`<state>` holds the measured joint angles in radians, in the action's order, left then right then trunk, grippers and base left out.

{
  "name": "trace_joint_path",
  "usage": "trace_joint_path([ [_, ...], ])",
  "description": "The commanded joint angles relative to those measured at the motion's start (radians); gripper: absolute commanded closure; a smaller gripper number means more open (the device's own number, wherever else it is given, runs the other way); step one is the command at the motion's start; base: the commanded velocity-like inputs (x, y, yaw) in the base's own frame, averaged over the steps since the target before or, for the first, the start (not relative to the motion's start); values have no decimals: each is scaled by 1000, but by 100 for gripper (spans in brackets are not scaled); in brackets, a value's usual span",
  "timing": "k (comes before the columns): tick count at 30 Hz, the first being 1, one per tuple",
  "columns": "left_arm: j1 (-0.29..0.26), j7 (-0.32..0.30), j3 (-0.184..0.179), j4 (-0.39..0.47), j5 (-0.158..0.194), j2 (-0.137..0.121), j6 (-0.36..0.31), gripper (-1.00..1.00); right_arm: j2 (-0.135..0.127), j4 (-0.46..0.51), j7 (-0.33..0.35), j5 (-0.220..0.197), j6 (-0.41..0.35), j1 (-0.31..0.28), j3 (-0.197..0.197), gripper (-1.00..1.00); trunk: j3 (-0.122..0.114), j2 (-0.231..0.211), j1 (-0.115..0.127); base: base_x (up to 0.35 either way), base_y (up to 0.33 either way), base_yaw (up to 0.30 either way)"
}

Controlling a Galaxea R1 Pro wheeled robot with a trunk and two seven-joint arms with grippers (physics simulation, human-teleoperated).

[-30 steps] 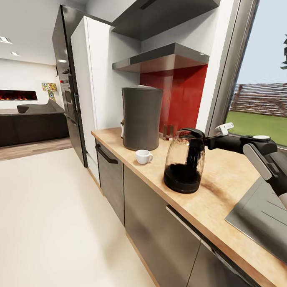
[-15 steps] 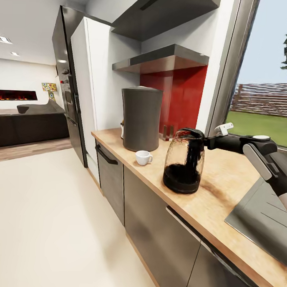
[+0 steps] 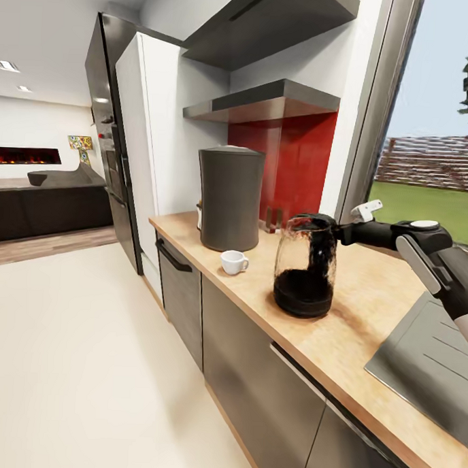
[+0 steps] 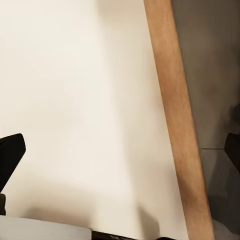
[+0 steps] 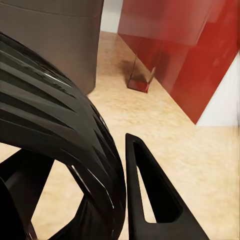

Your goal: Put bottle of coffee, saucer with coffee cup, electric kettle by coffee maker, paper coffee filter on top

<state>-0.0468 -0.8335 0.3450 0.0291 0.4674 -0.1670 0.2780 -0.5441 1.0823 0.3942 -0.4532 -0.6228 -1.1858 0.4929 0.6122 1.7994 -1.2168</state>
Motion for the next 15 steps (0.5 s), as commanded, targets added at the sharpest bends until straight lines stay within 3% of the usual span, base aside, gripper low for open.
trace_joint_path([
  [1, -1, -3, 8, -1, -8, 0, 6, -100, -1, 1, 1, -3, -5, -1, 0, 100, 1, 1, 0, 0, 0, 0],
  [8, -1, -3, 8, -1, -8, 0, 6, -100, -1, 2, -2, 8, -10, -11, -5, 100, 1, 1, 0, 0, 0, 0],
  [15, -1, -1, 7, -1, -8, 0, 6, -100, -1, 2, -3, 8, -11, -12, -7, 100, -21, -48, 27, 0, 0, 0],
])
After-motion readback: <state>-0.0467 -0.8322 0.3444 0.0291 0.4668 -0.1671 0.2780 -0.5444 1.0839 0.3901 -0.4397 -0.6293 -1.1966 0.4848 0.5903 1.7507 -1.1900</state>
